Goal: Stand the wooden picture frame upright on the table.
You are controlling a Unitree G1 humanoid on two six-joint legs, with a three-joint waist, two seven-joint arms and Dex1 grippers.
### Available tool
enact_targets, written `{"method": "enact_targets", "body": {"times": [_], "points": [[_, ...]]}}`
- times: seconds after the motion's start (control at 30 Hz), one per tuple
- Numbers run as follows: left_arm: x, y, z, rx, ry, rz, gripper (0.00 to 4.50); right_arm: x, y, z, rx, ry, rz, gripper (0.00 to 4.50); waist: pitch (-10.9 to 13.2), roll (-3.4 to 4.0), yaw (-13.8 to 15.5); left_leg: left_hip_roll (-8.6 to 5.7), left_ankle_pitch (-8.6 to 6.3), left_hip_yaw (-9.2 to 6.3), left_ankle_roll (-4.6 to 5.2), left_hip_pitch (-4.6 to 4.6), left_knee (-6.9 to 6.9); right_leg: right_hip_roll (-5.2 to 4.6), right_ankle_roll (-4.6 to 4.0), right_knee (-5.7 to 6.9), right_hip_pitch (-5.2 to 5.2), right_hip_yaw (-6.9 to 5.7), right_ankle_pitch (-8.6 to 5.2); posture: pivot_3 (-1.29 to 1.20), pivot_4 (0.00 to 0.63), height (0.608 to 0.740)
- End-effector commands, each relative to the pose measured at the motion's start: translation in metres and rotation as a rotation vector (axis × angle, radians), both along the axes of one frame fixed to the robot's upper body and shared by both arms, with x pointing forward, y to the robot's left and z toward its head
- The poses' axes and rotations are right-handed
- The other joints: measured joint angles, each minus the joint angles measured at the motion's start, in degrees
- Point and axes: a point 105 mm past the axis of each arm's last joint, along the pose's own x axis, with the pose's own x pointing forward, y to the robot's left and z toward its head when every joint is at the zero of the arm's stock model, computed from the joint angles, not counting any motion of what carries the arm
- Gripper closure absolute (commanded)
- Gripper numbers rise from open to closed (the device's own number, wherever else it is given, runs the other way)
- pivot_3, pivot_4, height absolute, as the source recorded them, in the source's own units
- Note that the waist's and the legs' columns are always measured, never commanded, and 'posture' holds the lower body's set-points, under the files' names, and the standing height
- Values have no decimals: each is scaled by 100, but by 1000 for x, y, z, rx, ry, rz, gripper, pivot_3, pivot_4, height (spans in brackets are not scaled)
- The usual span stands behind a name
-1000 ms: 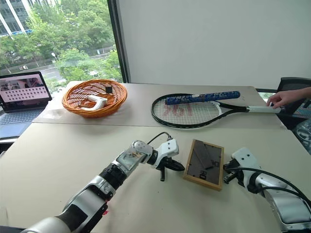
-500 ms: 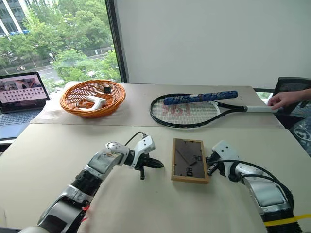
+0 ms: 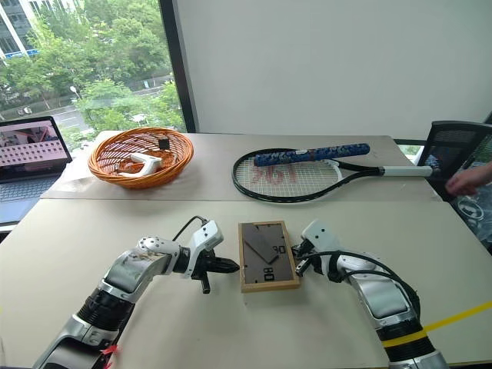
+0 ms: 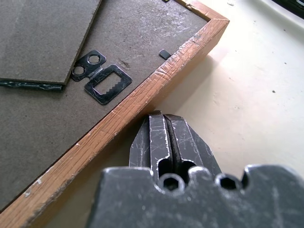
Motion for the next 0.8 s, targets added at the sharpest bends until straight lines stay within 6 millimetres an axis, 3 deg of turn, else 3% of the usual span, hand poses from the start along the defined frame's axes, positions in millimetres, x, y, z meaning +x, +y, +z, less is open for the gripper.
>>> {"method": "enact_targets", "body": {"times": [0.03, 0.17, 0.3, 0.47, 0.63, 0.8], "points": [[3, 12, 1, -6, 1, 74, 4493, -8, 13, -6, 3, 28, 69, 4441, 0, 0, -2, 0, 0, 0, 0, 0, 0, 0, -1, 0, 0, 0, 0, 0, 150, 705], [31, 54, 40, -253, 82, 405, 4493, 2, -32, 31, 2, -95, -41, 4441, 5, -1, 29, 0, 0, 0, 0, -5, 0, 0, -1, 4, -5, 0, -1, 0, 150, 705], [20, 80, 69, -432, 251, 476, 3455, -7, -63, 66, -41, -192, -31, 4500, 16, 0, 81, -1, 0, 0, 0, -23, 5, -4, 4, -1, -13, -2, -3, 0, 150, 705], [-4, 58, 85, -610, 435, 364, 1750, -29, -58, 76, -170, -265, 173, 4500, 17, -2, 160, -1, -1, -2, 0, -20, -4, -4, 26, -9, -9, -9, -17, 0, 150, 705], [-17, 37, 64, -608, 582, 357, 73, -28, -54, 65, -334, -330, 284, 4500, 18, -5, 130, -1, -1, -4, -1, -15, 1, -5, 18, -4, -7, -9, -11, 0, 150, 705], [-13, 12, 37, -574, 726, 465, 29, -25, -56, 35, -438, -315, 345, 4500, 20, -9, 192, -2, -1, -7, -1, -11, 13, -6, 5, -4, 1, -9, 0, 0, 150, 705]]}}
